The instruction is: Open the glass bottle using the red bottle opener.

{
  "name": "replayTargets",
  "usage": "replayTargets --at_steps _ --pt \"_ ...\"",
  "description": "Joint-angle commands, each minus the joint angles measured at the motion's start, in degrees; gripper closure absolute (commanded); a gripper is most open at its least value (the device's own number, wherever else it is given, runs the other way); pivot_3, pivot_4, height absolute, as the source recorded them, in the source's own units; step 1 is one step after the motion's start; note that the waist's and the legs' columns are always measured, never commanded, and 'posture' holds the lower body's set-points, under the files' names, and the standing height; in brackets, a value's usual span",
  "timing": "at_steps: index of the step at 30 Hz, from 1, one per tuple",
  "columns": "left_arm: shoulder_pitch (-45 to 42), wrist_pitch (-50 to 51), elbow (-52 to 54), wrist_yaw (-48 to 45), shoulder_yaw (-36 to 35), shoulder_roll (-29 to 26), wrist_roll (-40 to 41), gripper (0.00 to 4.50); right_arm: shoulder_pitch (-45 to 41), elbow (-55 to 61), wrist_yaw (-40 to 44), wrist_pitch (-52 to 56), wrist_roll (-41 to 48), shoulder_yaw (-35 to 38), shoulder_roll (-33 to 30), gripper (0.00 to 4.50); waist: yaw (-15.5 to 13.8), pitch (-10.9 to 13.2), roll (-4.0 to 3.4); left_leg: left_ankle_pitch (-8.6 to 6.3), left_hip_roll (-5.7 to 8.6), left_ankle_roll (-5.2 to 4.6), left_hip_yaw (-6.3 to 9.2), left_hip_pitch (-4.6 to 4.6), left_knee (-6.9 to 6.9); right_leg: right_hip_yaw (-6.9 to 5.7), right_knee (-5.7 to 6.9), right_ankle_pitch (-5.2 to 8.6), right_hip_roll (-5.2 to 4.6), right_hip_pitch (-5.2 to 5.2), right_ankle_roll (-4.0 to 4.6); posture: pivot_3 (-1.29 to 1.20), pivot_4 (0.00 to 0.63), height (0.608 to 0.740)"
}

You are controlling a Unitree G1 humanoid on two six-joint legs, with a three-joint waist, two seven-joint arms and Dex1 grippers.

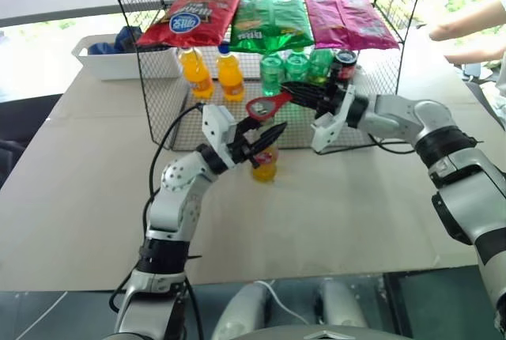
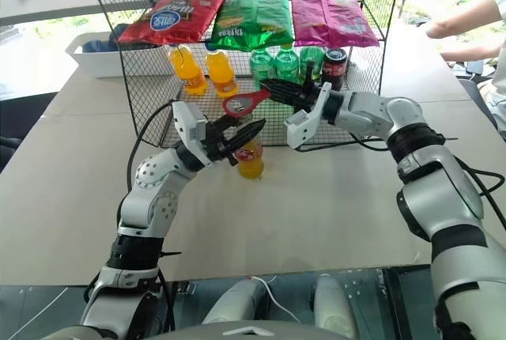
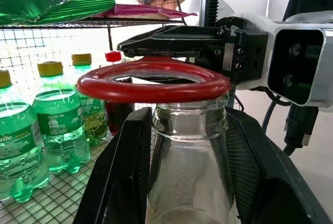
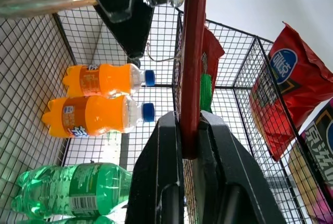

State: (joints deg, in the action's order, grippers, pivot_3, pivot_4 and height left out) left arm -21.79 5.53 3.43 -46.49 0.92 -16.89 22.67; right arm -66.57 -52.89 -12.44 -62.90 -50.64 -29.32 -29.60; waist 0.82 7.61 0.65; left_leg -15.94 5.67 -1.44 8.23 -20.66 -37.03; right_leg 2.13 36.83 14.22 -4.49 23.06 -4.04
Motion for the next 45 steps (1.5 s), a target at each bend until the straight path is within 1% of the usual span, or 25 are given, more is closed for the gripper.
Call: replayTargets --at_steps 1,7,10,14,16,19,22,23,25,27,28,29,31,33,35,37,38,41,42,45 --pt "1.99 2.29 -2.85 -0.29 2.78 -0.38 -1.88 2.77 -2.01 0.24 -0.93 -0.21 0.09 0.06 -0.60 4.50 0.01 0.00 0.00 0.00 0.00 0.00 0.00 0.00 0.00 0.00 0.00 0.00 0.00 0.00 0.00 0.00 0.150 0.740" --pt "2.22 2.42 -2.41 -0.19 2.72 -0.51 -1.83 2.77 -1.77 0.08 -0.85 -0.11 1.36 0.91 -0.67 4.50 0.00 0.00 0.00 0.00 0.00 0.00 -0.01 0.00 0.00 0.01 0.00 0.00 0.00 0.00 0.00 0.00 0.150 0.740" --pt "2.28 2.76 -2.21 -0.11 2.54 -0.46 -1.47 2.77 -1.38 -1.17 -0.07 -0.45 4.60 2.48 -0.29 4.50 -0.01 0.00 0.00 0.00 0.00 0.00 -0.01 0.00 0.00 0.01 0.00 0.00 0.00 0.00 0.00 0.00 0.150 0.740" --pt "2.27 2.96 -1.87 -0.04 2.13 -0.41 -1.01 2.77 0.05 -4.36 2.72 -1.02 13.73 6.36 0.85 4.50 0.03 0.00 0.00 0.00 -0.01 0.00 -0.03 -0.02 0.00 0.03 0.00 0.00 0.00 -0.01 0.00 0.00 0.150 0.740" --pt "2.29 2.96 -1.70 -0.06 1.90 -0.46 -0.82 2.77 1.32 -6.00 5.54 -0.56 19.09 8.69 1.72 4.50 0.01 0.00 0.00 0.00 -0.02 0.00 -0.02 -0.03 0.01 0.03 0.00 0.00 0.00 -0.02 0.00 0.00 0.150 0.740" --pt "2.61 3.06 -0.96 -0.42 1.75 -0.66 -0.40 2.77 4.69 -8.41 16.05 2.72 30.41 12.81 4.84 4.50 0.13 0.00 0.01 0.00 -0.03 -0.01 -0.03 0.00 0.01 0.03 -0.04 0.00 0.00 -0.06 0.00 0.00 0.150 0.740" --pt "3.05 3.51 -0.04 -0.50 1.56 -0.80 0.25 2.77 9.11 -7.44 29.75 9.77 42.70 17.42 8.88 4.50 0.24 0.00 0.00 -0.01 -0.07 -0.01 -0.02 -0.01 0.00 0.04 -0.05 -0.01 0.01 -0.07 0.00 0.00 0.150 0.740" --pt "3.20 3.69 0.28 -0.46 1.47 -0.93 0.44 2.77 10.81 -6.02 34.30 13.63 46.86 19.05 10.37 4.50 0.23 0.00 -0.01 -0.01 -0.07 -0.01 -0.02 -0.01 0.01 0.03 -0.05 -0.01 0.01 -0.07 0.00 0.00 0.150 0.740" --pt "3.37 4.02 0.72 -0.40 1.20 -1.22 0.86 2.77 13.90 -2.56 41.57 21.72 53.72 21.73 12.88 4.50 0.18 0.02 -0.03 -0.01 -0.08 -0.02 -0.01 -0.05 0.00 0.03 -0.05 -0.01 0.00 -0.06 0.00 0.00 0.150 0.740" --pt "3.44 4.31 1.00 -0.33 0.91 -1.49 1.25 2.77 17.00 1.90 46.59 30.66 58.76 23.61 14.62 4.50 0.16 0.03 -0.04 -0.02 -0.08 -0.03 0.02 -0.06 0.00 0.02 -0.06 -0.01 -0.01 -0.06 0.00 0.00 0.150 0.740" --pt "3.49 4.42 1.13 -0.28 0.83 -1.60 1.39 2.77 18.58 4.35 48.33 34.74 60.42 24.11 15.17 4.50 0.13 0.03 -0.05 -0.02 -0.08 -0.03 0.02 -0.06 0.00 0.02 -0.06 -0.01 -0.01 -0.06 0.00 0.00 0.150 0.740" --pt "3.47 4.25 1.12 -0.16 0.77 -1.73 1.22 2.77 20.83 7.83 49.77 41.04 63.01 24.53 16.16 4.50 0.04 0.03 -0.05 -0.02 -0.08 -0.04 0.04 -0.06 0.00 0.02 -0.06 -0.01 -0.02 -0.06 0.00 0.00 0.150 0.740" --pt "3.36 3.99 0.94 -0.03 0.72 -1.92 1.04 2.77 24.77 14.47 50.30 51.10 66.80 25.40 17.97 4.50 -0.02 0.02 -0.07 -0.02 -0.07 -0.04 0.09 -0.08 0.00 0.02 -0.06 -0.01 -0.03 -0.06 0.01 0.00 0.150 0.740" --pt "3.29 3.92 0.97 0.04 0.77 -1.98 1.07 2.77 27.75 20.50 49.36 57.59 68.48 25.87 19.20 4.50 -0.02 0.02 -0.10 -0.02 -0.08 -0.03 0.09 -0.07 0.01 0.02 -0.06 -0.01 -0.03 -0.05 0.01 0.00 0.150 0.740" --pt "3.24 3.88 1.15 0.20 0.86 -1.92 1.06 2.77 30.11 25.34 48.44 61.15 68.65 25.64 20.13 4.50 -0.05 0.03 -0.12 -0.02 -0.07 -0.03 0.08 -0.08 0.00 0.02 -0.04 -0.01 -0.03 -0.03 0.00 0.00 0.150 0.740" --pt "3.12 3.81 1.29 0.21 0.97 -1.80 1.11 2.04 31.61 28.59 47.95 63.48 68.32 25.39 20.77 4.50 -0.02 0.05 -0.15 -0.02 -0.06 -0.04 0.07 -0.08 0.00 0.00 -0.03 -0.01 -0.03 0.00 0.00 0.00 0.150 0.740" --pt "3.07 3.78 1.33 0.22 1.01 -1.75 1.09 1.75 32.04 29.70 47.78 64.44 68.19 25.42 20.95 4.50 0.02 0.07 -0.17 -0.02 -0.06 -0.03 0.05 -0.09 0.00 -0.01 -0.03 -0.01 -0.03 0.00 0.00 0.00 0.150 0.740" --pt "2.69 3.26 1.08 0.72 1.10 -1.53 0.21 0.41 32.78 31.59 47.23 65.94 67.66 25.61 21.33 4.50 0.05 0.08 -0.15 -0.02 -0.06 -0.04 0.04 -0.30 0.00 -0.03 -0.01 -0.02 -0.01 0.26 -0.01 0.00 0.150 0.740" --pt "2.57 3.00 0.85 1.15 1.14 -1.50 -0.32 0.11 32.95 32.00 47.06 66.22 67.52 25.72 21.37 4.50 0.08 0.08 -0.15 -0.02 -0.06 -0.03 0.05 -0.51 -0.01 -0.04 0.00 -0.02 -0.02 0.44 -0.01 0.00 0.150 0.740" --pt "2.48 3.32 0.51 1.60 0.83 -1.33 -0.44 0.11 33.43 32.66 46.81 66.67 67.26 26.02 21.18 4.50 0.10 0.08 -0.15 -0.02 -0.05 -0.03 0.04 -0.68 -0.02 -0.05 0.00 -0.02 -0.05 0.58 -0.01 0.00 0.150 0.740"
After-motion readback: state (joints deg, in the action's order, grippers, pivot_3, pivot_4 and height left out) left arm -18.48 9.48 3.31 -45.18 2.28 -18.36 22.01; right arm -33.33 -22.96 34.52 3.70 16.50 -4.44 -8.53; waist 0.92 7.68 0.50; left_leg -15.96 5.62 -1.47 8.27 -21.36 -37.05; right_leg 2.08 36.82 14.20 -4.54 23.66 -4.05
